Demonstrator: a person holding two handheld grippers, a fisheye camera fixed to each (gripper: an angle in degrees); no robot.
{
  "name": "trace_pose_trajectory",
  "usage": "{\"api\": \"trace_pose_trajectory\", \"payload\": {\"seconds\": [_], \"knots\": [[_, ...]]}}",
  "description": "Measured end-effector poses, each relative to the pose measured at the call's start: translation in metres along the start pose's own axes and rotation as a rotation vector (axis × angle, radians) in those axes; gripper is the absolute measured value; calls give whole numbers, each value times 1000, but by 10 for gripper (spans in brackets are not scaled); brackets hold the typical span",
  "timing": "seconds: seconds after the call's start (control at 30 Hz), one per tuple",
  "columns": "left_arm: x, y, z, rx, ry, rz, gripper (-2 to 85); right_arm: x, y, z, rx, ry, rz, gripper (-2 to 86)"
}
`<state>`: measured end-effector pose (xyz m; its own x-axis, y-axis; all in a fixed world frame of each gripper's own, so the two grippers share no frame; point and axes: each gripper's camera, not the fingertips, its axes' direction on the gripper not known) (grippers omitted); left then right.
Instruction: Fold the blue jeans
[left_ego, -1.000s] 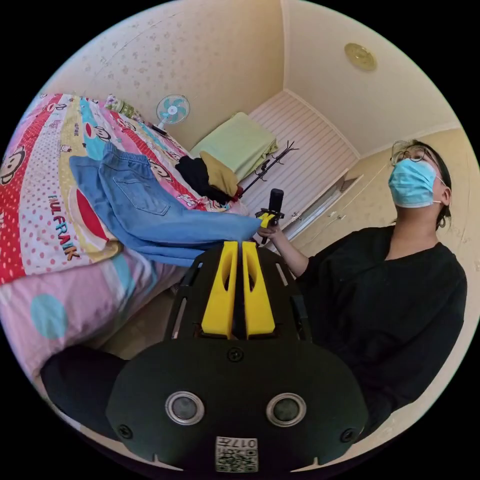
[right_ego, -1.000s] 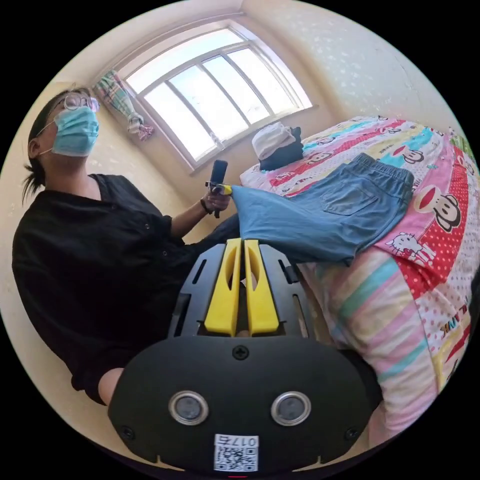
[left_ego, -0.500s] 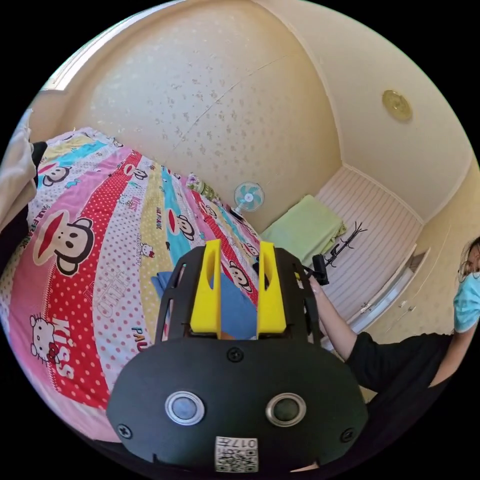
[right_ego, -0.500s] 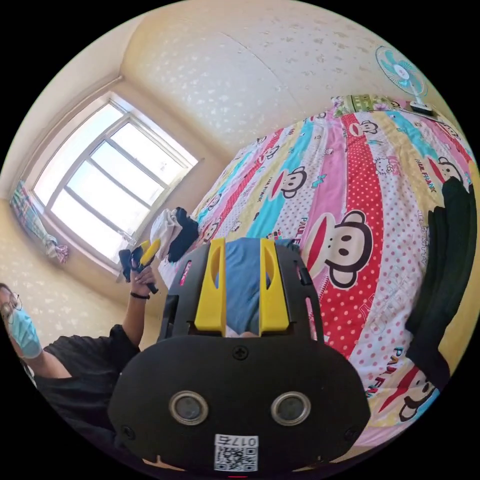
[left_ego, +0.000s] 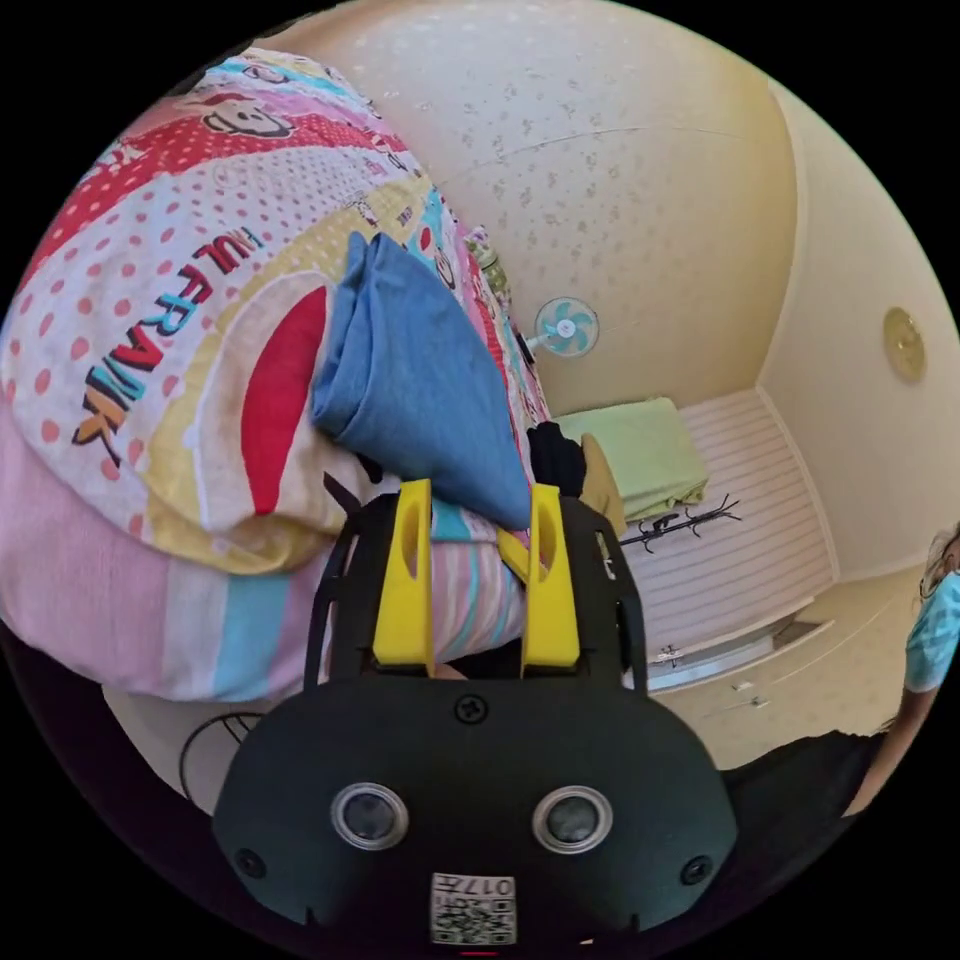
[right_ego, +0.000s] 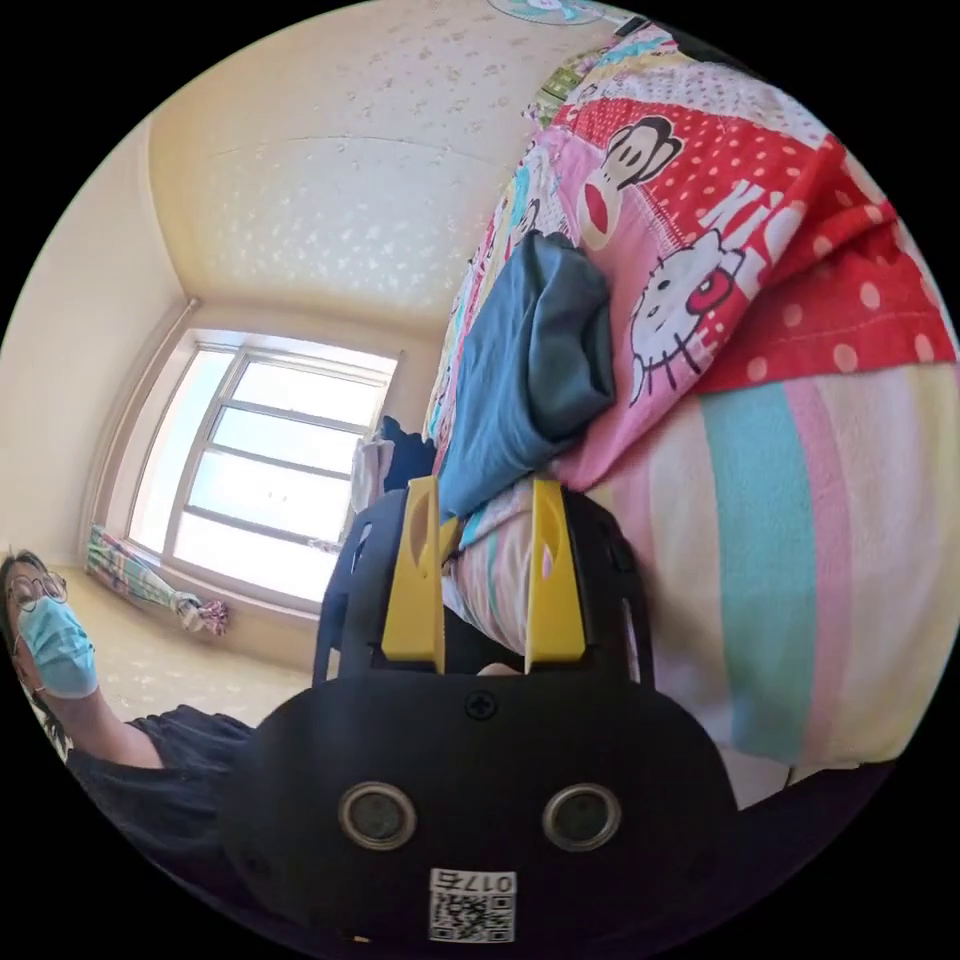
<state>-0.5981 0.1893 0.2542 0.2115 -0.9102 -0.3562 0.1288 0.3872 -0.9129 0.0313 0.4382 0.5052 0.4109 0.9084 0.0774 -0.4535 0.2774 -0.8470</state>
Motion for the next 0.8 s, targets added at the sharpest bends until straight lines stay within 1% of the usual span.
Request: {"api": "trace_pose_trajectory", "payload": {"seconds": [0.03, 0.1, 0.23, 0.33, 0.4, 0.47, 0.5, 0.53, 0.57, 0.6, 0.63, 0.67, 0.7, 0.73, 0.8], "knots": [[-6, -9, 0, -1, -24, -40, 136, 2, 0, 1, 23, 4, 31, 116], [-14, -16, -3, 32, -9, -109, 135, 9, 2, 7, 103, 25, 144, 103], [-28, -22, -4, 144, 29, -279, 135, 3, -1, 18, 151, 20, 178, 86], [-43, -28, -2, 197, 81, -395, 109, -3, 3, 11, 164, -42, 177, 57], [-51, -29, -5, 178, 96, -433, 74, -13, 16, -6, 132, -21, 152, 47], [-58, -22, -15, 84, 158, -421, 52, -14, 37, -28, 148, 0, 156, 45], [-57, -18, -18, 52, 177, -412, 50, -11, 60, -49, 227, 12, 173, 47], [-54, -4, -23, -17, 198, -398, 48, -10, 73, -60, 291, 14, 167, 48], [-49, 15, -27, -60, 199, -393, 46, -9, 99, -80, 415, 32, 113, 52], [-46, 26, -29, -64, 195, -393, 45, -7, 117, -90, 462, 71, 51, 64], [-42, 47, -34, -52, 196, -391, 40, -4, 122, -91, 448, 84, 48, 74], [-42, 64, -37, -51, 206, -403, 31, 6, 125, -85, 375, 83, 93, 104], [-42, 72, -37, -53, 210, -415, 22, 17, 123, -72, 283, 41, 150, 142], [-43, 85, -39, -25, 225, -426, 4, 22, 123, -63, 244, 5, 168, 149], [-40, 96, -40, 5, 213, -403, -5, 31, 121, -35, 211, -151, 187, 166]]}}
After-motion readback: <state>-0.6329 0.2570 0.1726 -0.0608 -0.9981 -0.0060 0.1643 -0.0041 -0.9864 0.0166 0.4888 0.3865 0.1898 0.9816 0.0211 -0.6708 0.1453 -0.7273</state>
